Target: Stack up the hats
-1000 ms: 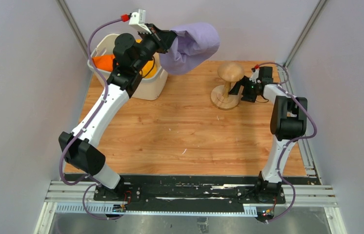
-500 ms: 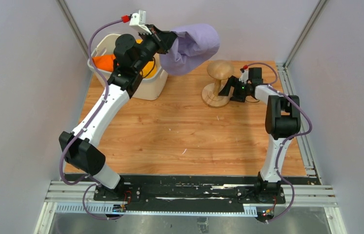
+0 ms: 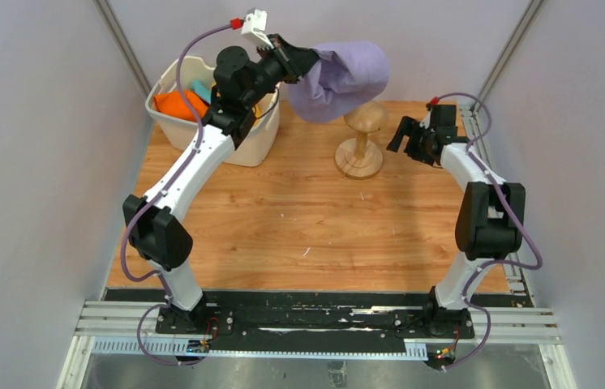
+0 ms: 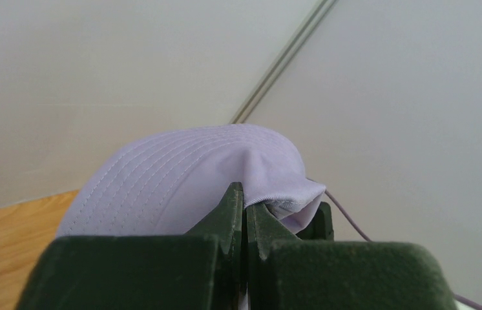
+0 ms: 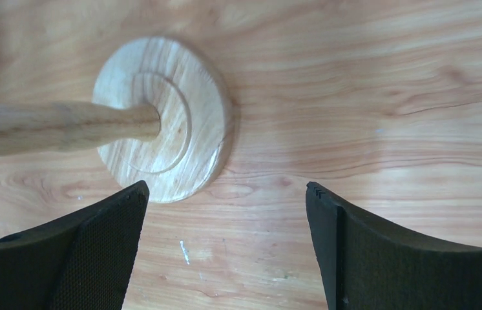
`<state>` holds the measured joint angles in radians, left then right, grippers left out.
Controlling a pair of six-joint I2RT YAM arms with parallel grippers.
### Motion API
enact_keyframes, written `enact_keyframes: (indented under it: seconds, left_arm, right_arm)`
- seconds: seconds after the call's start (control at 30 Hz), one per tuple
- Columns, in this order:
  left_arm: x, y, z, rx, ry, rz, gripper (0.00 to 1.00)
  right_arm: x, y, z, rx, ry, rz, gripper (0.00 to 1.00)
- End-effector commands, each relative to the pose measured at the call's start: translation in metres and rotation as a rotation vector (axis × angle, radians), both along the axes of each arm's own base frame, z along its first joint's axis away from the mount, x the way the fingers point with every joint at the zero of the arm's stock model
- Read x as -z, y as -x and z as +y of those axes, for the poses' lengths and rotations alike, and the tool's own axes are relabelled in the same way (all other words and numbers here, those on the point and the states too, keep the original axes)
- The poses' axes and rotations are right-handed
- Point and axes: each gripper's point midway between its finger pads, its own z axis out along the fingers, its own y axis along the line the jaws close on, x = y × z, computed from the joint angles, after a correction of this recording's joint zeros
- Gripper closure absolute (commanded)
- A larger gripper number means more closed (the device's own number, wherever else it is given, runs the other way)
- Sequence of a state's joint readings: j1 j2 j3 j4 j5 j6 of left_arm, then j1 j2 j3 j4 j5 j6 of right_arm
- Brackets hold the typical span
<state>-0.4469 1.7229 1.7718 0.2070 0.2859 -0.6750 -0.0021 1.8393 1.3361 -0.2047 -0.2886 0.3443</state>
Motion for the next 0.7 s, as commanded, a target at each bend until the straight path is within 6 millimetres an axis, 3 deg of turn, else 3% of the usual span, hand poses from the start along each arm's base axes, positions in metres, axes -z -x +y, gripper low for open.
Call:
enact_keyframes:
  seconds: [0.0, 0.27, 0.33, 0.67]
  left_arm:
    - [-0.017, 0.008, -0.033, 0.129, 0.071, -0.007, 1.00]
    - [0.004, 0.002, -0.083, 0.289, 0.092, 0.099, 1.00]
    - [0.020, -0.007, -0.091, 0.296, 0.073, 0.144, 1.00]
    - [0.082, -0.044, -0.107, 0.254, 0.028, 0.214, 1.00]
  right_arm:
    - [-0.032, 0.006, -0.049, 0.142, 0.093, -0.054, 0.09]
    - [-0.071, 0.005, -0.086, 0.208, 0.115, -0.136, 0.09]
    - [-0.080, 0.006, -0.092, 0.219, 0.110, -0.156, 0.09]
    - [-0.138, 0.011, -0.077, 0.139, 0.065, -0.308, 0.09]
